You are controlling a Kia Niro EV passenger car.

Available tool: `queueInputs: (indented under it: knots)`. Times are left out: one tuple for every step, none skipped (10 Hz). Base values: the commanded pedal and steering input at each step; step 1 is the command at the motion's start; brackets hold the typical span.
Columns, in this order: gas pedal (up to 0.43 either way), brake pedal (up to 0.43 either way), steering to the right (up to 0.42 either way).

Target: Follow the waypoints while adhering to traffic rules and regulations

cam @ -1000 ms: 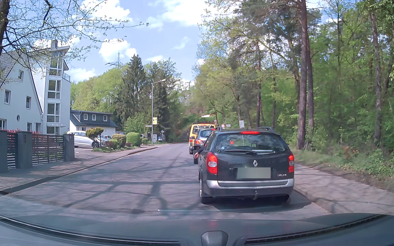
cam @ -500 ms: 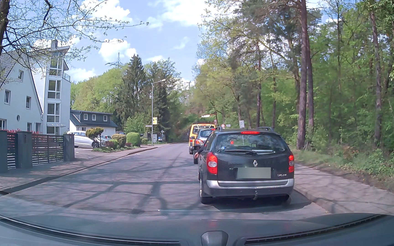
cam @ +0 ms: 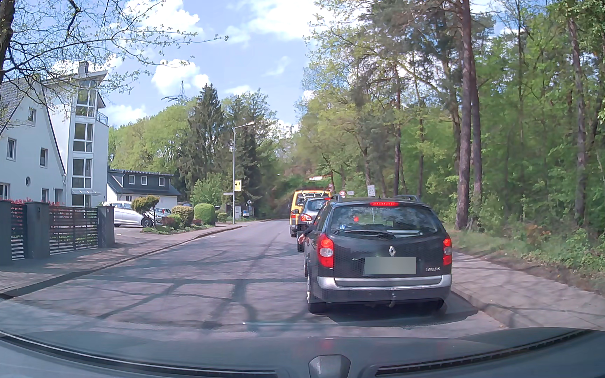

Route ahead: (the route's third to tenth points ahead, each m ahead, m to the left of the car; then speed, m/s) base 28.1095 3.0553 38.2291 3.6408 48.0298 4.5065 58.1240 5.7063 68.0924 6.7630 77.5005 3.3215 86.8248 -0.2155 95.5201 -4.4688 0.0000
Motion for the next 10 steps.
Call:
queueInputs:
  knots:
    - [0.000, 0.159, 0.002]
    - [0.000, 0.159, 0.001]
    - [0.000, 0.159, 0.001]
    - [0.000, 0.159, 0.001]
    - [0.000, 0.159, 0.002]
    - [0.000, 0.165, 0.001]
    - [0.000, 0.159, 0.001]
    - [0.000, 0.159, 0.001]
    - [0.000, 0.159, 0.001]
    - [0.000, 0.159, 0.001]
